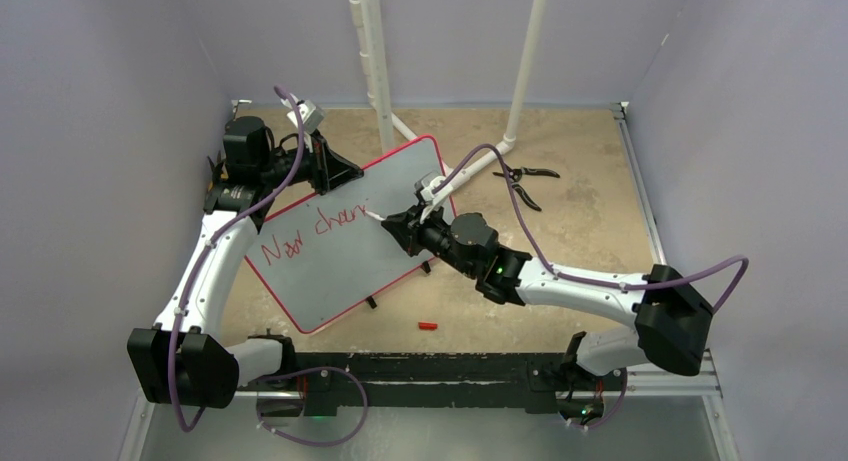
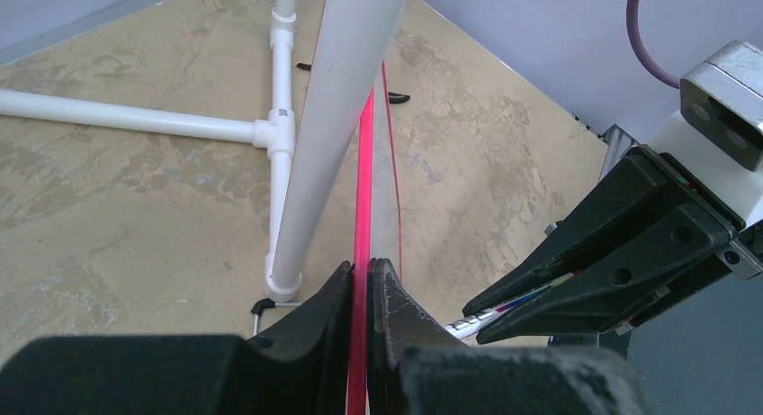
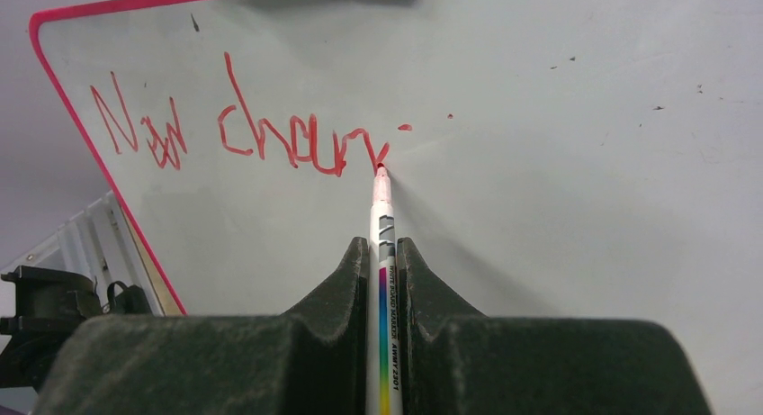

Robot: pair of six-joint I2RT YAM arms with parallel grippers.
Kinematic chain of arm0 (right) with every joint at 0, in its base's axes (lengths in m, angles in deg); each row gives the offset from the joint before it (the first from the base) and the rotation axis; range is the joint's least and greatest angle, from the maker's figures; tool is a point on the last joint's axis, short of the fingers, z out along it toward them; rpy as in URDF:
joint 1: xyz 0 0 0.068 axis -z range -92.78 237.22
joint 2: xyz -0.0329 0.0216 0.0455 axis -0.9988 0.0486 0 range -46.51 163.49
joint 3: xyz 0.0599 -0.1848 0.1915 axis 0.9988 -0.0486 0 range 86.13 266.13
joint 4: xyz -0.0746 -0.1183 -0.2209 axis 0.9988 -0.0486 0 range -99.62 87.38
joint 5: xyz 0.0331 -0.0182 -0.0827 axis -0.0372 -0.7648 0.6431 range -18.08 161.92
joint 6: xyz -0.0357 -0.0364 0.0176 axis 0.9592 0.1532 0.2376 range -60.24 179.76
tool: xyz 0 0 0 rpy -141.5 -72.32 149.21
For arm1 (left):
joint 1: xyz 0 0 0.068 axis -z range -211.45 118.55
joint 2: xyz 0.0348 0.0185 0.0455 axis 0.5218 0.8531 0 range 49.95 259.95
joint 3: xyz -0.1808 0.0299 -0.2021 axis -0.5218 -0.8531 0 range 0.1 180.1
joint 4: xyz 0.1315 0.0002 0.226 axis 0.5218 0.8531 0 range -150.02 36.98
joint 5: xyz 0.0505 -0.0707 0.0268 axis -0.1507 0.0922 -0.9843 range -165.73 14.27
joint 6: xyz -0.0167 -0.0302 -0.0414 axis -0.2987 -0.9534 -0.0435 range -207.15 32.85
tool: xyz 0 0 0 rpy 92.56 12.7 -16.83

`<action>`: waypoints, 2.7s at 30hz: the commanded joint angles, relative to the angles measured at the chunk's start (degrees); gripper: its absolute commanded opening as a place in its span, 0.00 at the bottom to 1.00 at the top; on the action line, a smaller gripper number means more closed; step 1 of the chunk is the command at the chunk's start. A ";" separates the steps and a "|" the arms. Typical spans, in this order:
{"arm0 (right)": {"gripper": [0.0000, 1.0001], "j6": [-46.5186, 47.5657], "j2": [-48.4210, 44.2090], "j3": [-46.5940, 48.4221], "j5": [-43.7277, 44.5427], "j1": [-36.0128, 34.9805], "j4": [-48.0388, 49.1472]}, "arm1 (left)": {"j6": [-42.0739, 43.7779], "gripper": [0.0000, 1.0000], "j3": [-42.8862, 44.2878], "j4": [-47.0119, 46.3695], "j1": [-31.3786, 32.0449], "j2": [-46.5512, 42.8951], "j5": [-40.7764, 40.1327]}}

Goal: Write a sentence on the whiteboard

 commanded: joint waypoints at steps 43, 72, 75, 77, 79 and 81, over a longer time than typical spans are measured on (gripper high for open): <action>0.00 0.01 -3.52 -0.04 10.10 1.56 1.25 | 0.83 0.00 -0.48 -2.20 -1.45 0.24 -3.35; 0.00 0.69 -1.51 -1.41 0.35 1.69 1.78 | 0.86 0.00 -0.40 -2.24 -1.53 0.34 -3.35; 0.00 0.38 -1.63 -1.94 0.37 1.56 1.21 | 0.84 0.00 -0.35 -2.24 -1.53 0.33 -3.35; 0.00 0.24 -1.80 -2.24 0.53 1.48 0.66 | 0.89 0.00 -0.40 -2.22 -1.53 0.33 -3.43; 0.00 0.12 -2.06 -2.67 1.07 1.43 0.27 | 0.90 0.00 -0.40 -2.21 -1.53 0.33 -3.44; 0.00 0.02 -2.36 -2.88 2.71 1.43 -0.06 | 0.88 0.00 -0.40 -2.22 -1.53 0.33 -3.44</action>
